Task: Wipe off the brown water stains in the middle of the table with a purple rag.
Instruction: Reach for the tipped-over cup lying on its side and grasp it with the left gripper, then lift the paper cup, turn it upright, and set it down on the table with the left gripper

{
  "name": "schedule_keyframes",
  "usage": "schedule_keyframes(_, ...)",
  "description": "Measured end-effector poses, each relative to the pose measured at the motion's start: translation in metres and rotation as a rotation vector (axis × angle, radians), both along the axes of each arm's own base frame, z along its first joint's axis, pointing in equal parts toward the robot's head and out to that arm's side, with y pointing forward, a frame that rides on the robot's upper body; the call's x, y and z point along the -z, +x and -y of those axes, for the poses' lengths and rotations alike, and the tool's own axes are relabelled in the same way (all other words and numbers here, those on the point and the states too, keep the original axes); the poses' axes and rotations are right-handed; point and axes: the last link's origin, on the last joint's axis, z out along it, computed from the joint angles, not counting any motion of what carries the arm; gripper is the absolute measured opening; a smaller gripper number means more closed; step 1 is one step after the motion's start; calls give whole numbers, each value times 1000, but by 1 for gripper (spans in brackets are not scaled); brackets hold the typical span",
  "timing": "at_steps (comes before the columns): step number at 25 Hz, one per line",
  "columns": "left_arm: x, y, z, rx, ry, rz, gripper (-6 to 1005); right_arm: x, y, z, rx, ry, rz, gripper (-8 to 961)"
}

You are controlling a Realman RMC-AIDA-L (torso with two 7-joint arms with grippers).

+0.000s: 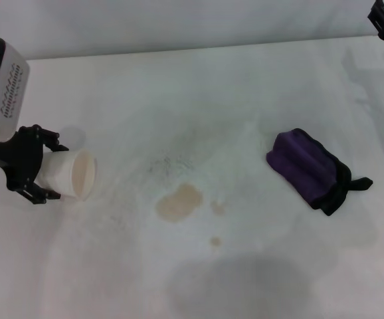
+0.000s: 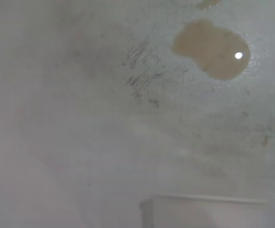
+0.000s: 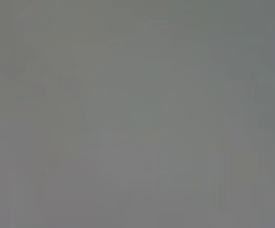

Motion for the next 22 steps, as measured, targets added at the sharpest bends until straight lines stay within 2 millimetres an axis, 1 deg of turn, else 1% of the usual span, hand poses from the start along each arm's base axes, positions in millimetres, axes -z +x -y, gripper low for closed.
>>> schedule_keyframes(5,0,1,-2,2,16,9,852,0,0,0,0,0,1,872)
schedule_keyframes(16,1,1,-4,-17,73,88,846,-1,2,1,3,4,1,872)
schedule_keyframes(19,1,4,-6,-47,112,132,715,-2,2,2,3,4,3,872)
schedule_keyframes(22,-1,7,-8,-88,158,204,698,-3,3,2,2,7,10,872)
